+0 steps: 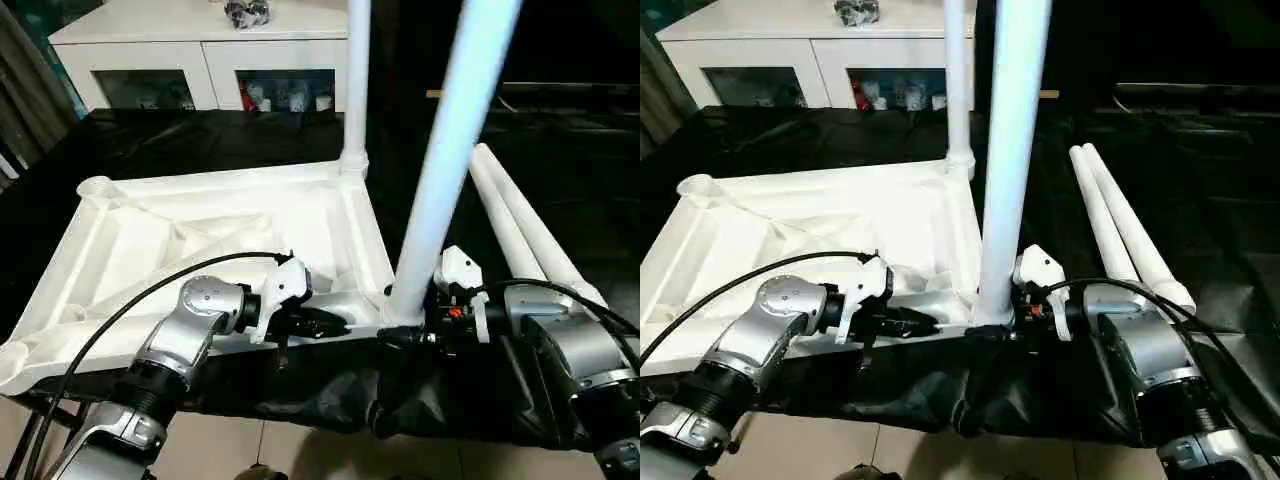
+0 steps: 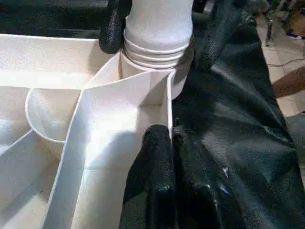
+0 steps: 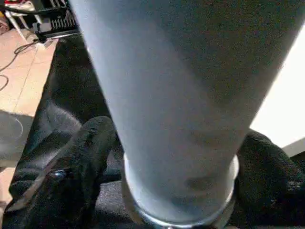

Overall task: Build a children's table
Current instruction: Rotate leg to tighten

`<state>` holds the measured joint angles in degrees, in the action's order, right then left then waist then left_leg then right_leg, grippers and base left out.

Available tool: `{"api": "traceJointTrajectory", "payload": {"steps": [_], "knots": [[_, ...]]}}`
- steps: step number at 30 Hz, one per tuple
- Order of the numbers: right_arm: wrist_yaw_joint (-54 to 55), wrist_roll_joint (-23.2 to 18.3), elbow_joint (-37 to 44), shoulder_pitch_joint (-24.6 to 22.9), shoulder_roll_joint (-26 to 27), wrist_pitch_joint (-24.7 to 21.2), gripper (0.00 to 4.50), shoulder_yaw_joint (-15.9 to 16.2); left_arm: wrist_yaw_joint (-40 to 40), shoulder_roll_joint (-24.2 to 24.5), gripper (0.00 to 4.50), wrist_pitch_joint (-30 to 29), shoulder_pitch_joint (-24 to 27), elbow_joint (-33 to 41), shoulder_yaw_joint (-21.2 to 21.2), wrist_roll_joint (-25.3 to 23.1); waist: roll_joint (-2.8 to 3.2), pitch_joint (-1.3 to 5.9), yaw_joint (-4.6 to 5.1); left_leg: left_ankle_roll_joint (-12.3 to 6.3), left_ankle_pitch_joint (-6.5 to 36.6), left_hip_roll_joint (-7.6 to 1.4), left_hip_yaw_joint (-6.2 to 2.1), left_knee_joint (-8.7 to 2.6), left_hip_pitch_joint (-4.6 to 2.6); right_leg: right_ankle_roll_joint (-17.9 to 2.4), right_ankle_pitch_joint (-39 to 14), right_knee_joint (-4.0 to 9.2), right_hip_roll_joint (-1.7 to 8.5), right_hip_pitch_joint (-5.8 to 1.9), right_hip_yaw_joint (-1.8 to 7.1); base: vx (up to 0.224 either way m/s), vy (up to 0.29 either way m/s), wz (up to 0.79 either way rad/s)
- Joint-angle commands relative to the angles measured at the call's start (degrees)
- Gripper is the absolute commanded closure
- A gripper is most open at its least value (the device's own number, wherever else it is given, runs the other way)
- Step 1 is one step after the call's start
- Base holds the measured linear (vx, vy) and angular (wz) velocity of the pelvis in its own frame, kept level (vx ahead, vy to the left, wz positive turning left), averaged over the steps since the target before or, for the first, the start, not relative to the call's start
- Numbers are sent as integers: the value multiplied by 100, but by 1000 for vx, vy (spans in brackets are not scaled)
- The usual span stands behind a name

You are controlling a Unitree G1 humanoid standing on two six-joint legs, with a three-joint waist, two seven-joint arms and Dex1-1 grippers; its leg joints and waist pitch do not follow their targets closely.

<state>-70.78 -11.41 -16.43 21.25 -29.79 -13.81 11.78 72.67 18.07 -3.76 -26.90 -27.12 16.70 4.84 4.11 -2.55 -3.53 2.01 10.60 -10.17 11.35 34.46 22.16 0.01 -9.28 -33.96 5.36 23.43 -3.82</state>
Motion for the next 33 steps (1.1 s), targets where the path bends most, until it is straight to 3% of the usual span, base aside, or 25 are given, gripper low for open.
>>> {"api": "traceJointTrajectory", "payload": {"steps": [1,7,11,15,17,19,20,23,25,29,30,33], "knots": [[-217,-71,170,-45,-46,-127,101,162,117,68,450,-35,-57,364,-4,207,-113,361,1,-442,1315,-313,-133,-421,-98,-1265,-1791,420,317,-260,227,0,0,0],[-398,-171,380,-126,-142,-350,158,208,246,137,450,-138,-16,463,19,233,-105,360,-7,-437,1323,-318,-135,-426,-102,-1278,-1754,414,306,-264,227,0,0,0],[-366,-155,381,-165,-121,-338,170,213,161,99,450,-111,-35,397,6,176,-108,354,-5,-395,1399,-313,-136,-426,-106,-1248,-1904,434,313,-260,226,0,0,0],[657,155,-98,-72,464,88,179,16,-855,-274,450,-24,-324,-138,-92,-195,-112,345,38,-262,1538,-279,-138,-420,-121,-1166,-2175,484,322,-235,221,0,0,0],[1199,333,-350,35,703,117,180,-30,-1205,-438,450,-40,-456,-321,-145,-258,-120,333,63,-222,1588,-269,-159,-441,-112,-1081,-2362,498,313,-252,206,0,0,0],[1921,555,-704,201,1017,186,180,-86,-1699,-645,450,-40,-626,-529,-193,-369,-120,331,103,-148,1659,-256,-155,-435,-135,-1043,-2488,513,306,-220,203,0,0,0],[2672,652,-1052,400,1376,121,180,-180,-2170,-875,450,-166,-799,-738,-251,-433,-98,328,168,-83,1691,-241,-161,-435,-127,-1024,-2540,524,306,-213,198,0,0,0],[3310,678,-1347,577,1732,112,180,-297,-2701,-1101,450,-218,-977,-985,-321,-517,-113,332,236,-57,1810,-214,-177,-426,-133,-931,-2766,561,310,-223,176,0,0,0],[4088,730,-1706,790,2195,85,181,-484,-3298,-1399,450,-235,-1207,-1296,-449,-532,-115,339,236,-124,1752,-211,-171,-418,-130,-913,-2723,574,308,-217,181,0,0,0],[4898,829,-2130,1022,2553,183,181,-652,-3867,-1643,450,-122,-1407,-1567,-516,-639,-105,363,235,-177,1590,-220,-167,-423,-110,-1016,-2321,540,305,-236,183,0,0,0],[5005,845,-2233,1071,2606,236,125,-684,-3926,-1677,450,-67,-1435,-1625,-508,-676,-101,363,234,-200,1578,-216,-159,-420,-107,-1022,-2276,543,303,-234,187,0,0,0],[5139,779,-2445,1203,2757,400,105,-853,-3680,-1756,450,82,-1361,-1549,-441,-657,-87,397,188,-319,1327,-232,-154,-407,-85,-1178,-1717,471,314,-267,193,0,0,0]]}}
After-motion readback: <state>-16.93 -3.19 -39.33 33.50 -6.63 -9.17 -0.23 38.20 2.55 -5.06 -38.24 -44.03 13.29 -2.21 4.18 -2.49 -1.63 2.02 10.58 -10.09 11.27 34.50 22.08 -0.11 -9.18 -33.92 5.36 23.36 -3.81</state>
